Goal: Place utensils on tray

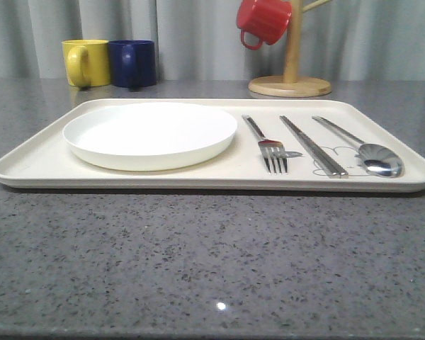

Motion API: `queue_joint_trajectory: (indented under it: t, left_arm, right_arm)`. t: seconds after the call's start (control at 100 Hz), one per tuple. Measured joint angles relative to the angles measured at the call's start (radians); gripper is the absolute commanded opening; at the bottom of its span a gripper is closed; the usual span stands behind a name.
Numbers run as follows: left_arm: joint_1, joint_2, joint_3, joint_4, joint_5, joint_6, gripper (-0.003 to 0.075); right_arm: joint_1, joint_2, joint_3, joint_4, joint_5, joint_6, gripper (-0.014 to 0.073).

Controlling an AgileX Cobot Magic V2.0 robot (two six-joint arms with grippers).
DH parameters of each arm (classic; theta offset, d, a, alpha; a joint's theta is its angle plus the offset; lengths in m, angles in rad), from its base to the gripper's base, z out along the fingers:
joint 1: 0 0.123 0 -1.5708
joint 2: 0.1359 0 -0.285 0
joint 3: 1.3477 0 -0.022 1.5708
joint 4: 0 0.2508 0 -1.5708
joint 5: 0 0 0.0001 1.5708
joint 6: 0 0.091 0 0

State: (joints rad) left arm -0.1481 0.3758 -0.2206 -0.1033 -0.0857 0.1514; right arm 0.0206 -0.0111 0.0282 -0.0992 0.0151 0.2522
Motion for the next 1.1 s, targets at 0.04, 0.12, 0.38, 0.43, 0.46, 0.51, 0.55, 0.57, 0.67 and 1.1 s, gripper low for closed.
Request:
queue_joint_trajectory:
  t: [0.04, 0.12, 0.38, 0.43, 0.46, 0.51, 0.55, 0.57, 0.67, 1.1]
  left_arm:
    - [0.014, -0.032, 0.014, 0.005, 0.0, -0.005, -0.0018]
    - [0.038, -0.101, 0.042, 0.014, 0.0, -0.009, -0.0018]
    - [0.066, -0.301, 0.145, 0.076, 0.076, -0.053, -0.0018]
    - [0.066, -0.332, 0.164, 0.095, 0.091, -0.071, -0.0018]
    - [0.066, -0.348, 0.176, 0.103, 0.099, -0.081, -0.0018]
    - [0.066, -0.371, 0.192, 0.124, 0.109, -0.099, -0.0018]
    - [0.066, -0.38, 0.203, 0.142, 0.111, -0.119, -0.0018]
    - [0.066, -0.38, 0.209, 0.152, 0.112, -0.129, -0.0018]
    - [0.066, -0.38, 0.214, 0.204, 0.122, -0.189, -0.0018]
    - [0.066, -0.38, 0.216, 0.264, 0.118, -0.26, -0.0018]
  right_arm:
    - [0.0, 0.0, 0.0, 0.0, 0.0, 0.0, -0.0068]
    - [0.0, 0.0, 0.0, 0.0, 0.0, 0.0, -0.0068]
    - [0.0, 0.0, 0.0, 0.0, -0.002, 0.0, -0.0068]
    - [0.0, 0.0, 0.0, 0.0, -0.002, 0.0, -0.0068]
    - [0.0, 0.0, 0.0, 0.0, -0.002, 0.0, -0.0068]
    - [0.0, 0.0, 0.0, 0.0, -0.002, 0.0, -0.0068]
    - [0.0, 0.0, 0.0, 0.0, -0.002, 0.0, -0.0068]
    - [0.0, 0.0, 0.0, 0.0, -0.002, 0.0, -0.0068]
    - [0.0, 0.0, 0.0, 0.0, -0.002, 0.0, -0.0068]
    - [0.0, 0.0, 0.0, 0.0, -0.004, 0.0, -0.0068]
